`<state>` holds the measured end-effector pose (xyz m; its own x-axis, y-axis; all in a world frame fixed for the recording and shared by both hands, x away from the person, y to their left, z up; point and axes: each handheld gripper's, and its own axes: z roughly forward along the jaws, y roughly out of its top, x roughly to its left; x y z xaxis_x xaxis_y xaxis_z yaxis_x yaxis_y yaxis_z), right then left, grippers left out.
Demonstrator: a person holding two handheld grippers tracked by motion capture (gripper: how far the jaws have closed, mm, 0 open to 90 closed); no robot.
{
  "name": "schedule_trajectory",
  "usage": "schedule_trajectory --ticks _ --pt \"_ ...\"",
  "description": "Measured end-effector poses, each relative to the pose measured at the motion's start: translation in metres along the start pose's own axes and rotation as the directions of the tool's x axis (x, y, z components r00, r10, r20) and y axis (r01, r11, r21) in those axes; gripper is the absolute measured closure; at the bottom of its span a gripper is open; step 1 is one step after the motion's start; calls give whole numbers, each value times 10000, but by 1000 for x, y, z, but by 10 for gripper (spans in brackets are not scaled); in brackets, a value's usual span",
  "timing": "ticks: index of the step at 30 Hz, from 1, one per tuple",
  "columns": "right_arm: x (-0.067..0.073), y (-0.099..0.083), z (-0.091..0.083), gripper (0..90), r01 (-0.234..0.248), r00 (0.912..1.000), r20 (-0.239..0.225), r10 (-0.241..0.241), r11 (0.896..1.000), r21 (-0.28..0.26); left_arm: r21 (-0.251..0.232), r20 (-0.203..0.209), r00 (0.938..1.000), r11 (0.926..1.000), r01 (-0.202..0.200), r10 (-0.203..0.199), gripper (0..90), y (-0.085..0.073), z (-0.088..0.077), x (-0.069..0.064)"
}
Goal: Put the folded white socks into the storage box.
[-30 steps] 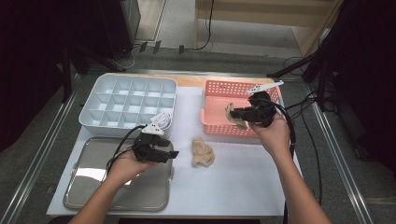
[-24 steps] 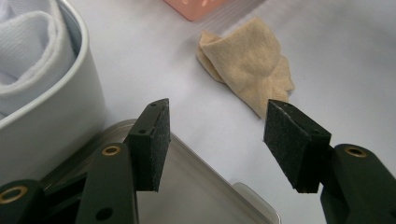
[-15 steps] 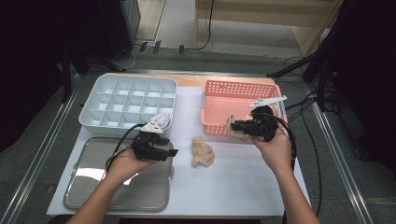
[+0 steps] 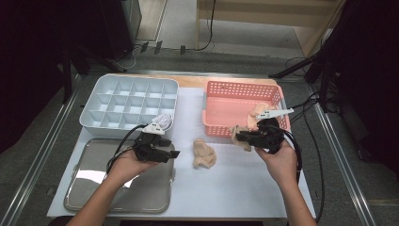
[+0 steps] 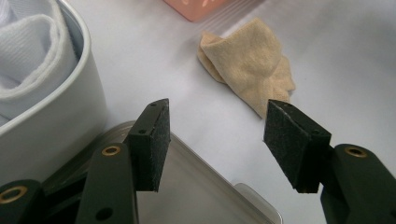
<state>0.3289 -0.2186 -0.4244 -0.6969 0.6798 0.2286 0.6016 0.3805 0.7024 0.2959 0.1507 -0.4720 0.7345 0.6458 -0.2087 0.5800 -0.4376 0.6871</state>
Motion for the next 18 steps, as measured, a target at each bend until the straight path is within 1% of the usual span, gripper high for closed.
schedule_trajectory --ticks 1,3,5,9,11,15,17,18 --pt "-1 -2 -1 821 -54 10000 -37 54 10000 -5 34 -11 10000 10000 -27 27 422 0 0 0" --pt "-1 -5 -2 821 -34 9999 97 33 10000 55 86 -34 10000 9999 -64 64 422 1 0 0" --pt "-3 -10 -3 821 -63 9999 134 62 9999 145 77 -39 10000 9999 -91 91 421 1 0 -1" --pt "-9 -19 -3 822 -339 9992 240 335 9993 174 14 -37 10000 10000 -83 83 422 2 0 -2" --pt "-11 -23 -4 822 -435 9987 271 430 9989 186 33 -46 9999 9999 -151 151 422 3 0 -2" --pt "-16 -29 -9 822 -611 9961 647 593 9978 258 11 4 9999 9999 -162 162 422 4 2 -3" --pt "-19 -33 -12 822 -750 9944 765 728 9968 261 66 44 9997 9997 -247 246 422 5 3 -4" --pt "-21 -35 -12 822 -803 9937 805 780 9964 258 59 54 9997 9997 -227 227 422 6 4 -4"
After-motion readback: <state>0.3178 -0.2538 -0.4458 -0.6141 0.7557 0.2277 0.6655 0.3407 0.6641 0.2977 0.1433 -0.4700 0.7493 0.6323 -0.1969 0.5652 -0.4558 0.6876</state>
